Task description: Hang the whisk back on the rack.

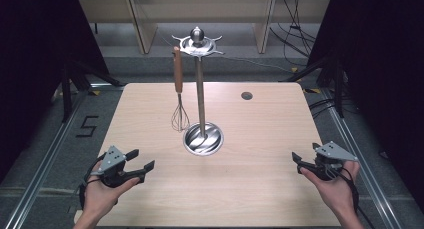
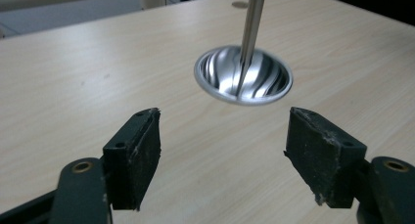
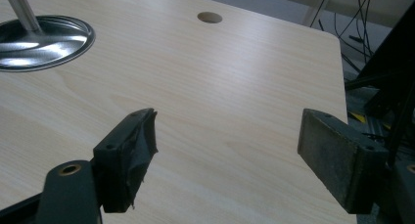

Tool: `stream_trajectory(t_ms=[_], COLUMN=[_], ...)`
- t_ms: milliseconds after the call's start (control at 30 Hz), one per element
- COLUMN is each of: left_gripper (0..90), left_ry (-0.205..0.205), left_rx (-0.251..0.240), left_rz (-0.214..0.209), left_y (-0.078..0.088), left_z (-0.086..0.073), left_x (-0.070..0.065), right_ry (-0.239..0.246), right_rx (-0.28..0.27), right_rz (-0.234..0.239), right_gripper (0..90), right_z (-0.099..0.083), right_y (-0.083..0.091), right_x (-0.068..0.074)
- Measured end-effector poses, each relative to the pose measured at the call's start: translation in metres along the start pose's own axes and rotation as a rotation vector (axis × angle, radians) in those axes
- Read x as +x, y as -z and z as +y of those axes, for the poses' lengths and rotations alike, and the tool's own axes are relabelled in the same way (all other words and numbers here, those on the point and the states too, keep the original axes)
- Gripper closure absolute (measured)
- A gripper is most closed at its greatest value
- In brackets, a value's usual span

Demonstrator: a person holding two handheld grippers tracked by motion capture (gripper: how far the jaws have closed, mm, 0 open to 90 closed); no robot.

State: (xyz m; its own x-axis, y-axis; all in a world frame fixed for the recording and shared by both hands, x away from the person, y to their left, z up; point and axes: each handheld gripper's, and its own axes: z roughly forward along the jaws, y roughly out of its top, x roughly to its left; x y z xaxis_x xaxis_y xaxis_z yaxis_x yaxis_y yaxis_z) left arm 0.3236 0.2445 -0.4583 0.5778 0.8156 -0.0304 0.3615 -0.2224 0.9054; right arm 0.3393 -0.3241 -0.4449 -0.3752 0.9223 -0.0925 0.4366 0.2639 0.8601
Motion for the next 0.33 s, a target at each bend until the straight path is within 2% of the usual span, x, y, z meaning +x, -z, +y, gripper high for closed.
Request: stream_trajectory(t_ms=[67, 133, 200, 233, 267, 300, 333], left_gripper=[28.0, 27.8, 27.3, 27.0, 26.9, 26.9, 27.0], left_ry=[-0.023, 0.038, 0.011, 0.037, 0.000, -0.003, 0.041], left_rx=[0.019, 0.029, 0.019, 0.012, 0.011, 0.009, 0.016], left_rz=[-0.007, -0.009, -0.008, -0.011, -0.010, -0.016, -0.015], left_y=[-0.0003, 0.0003, 0.0000, -0.0004, -0.0005, -0.0015, -0.0017], left_z=[-0.0065, -0.0112, -0.0095, -0.0101, -0.0094, -0.0102, -0.0122], left_x=[0.0037, 0.0026, 0.0064, 0.0061, 0.0091, 0.0103, 0.0083], right_ry=[0.009, 0.006, 0.004, 0.012, 0.011, 0.013, 0.014], right_rx=[0.002, 0.002, 0.006, 0.005, 0.009, 0.010, 0.010], right_rz=[-0.004, 0.001, 0.010, 0.007, -0.005, -0.005, -0.008], right_gripper=[22.8, 22.8, 22.7, 22.7, 22.7, 22.7, 22.7], right_z=[-0.0004, -0.0005, -0.0002, -0.0006, -0.0010, -0.0012, -0.0014], right_y=[-0.0001, -0.0003, -0.0011, -0.0021, -0.0026, -0.0027, -0.0030], right_x=[-0.0004, -0.0001, 0.0001, -0.0004, -0.0004, -0.0007, -0.0008])
